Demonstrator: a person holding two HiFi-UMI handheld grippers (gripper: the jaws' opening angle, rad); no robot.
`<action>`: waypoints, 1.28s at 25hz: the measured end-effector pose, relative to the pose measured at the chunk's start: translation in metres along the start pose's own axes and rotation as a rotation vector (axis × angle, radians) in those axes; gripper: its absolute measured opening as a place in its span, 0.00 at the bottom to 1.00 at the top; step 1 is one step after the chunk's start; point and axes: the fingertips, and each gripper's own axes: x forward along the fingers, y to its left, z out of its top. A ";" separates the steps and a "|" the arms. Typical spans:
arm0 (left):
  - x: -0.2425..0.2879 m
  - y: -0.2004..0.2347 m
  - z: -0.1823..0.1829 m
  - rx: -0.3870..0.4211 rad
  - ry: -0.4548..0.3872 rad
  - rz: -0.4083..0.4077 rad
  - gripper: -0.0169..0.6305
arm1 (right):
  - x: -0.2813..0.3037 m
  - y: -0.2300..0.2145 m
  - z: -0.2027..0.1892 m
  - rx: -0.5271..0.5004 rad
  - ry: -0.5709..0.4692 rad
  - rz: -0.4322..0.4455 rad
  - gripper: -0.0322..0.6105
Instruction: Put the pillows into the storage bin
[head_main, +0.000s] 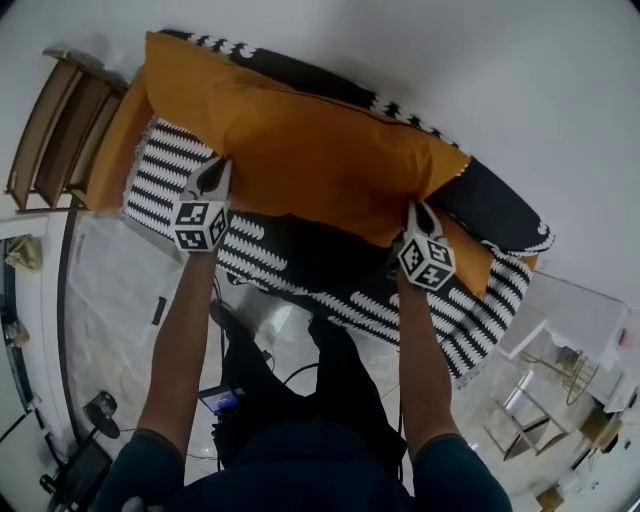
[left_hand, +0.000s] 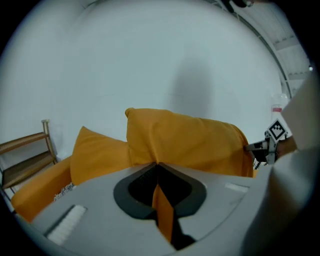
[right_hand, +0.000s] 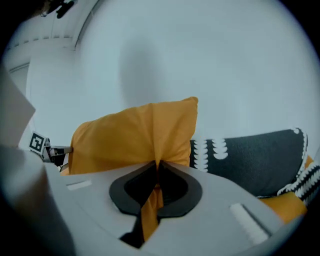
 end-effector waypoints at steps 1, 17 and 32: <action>-0.015 0.010 0.000 -0.029 -0.015 0.022 0.04 | -0.002 0.015 0.011 -0.017 -0.014 0.008 0.07; -0.291 0.226 -0.054 -0.328 -0.156 0.433 0.03 | 0.045 0.387 0.099 -0.314 -0.085 0.382 0.07; -0.590 0.372 -0.245 -0.676 -0.156 0.830 0.03 | 0.052 0.890 -0.029 -0.705 0.020 0.830 0.07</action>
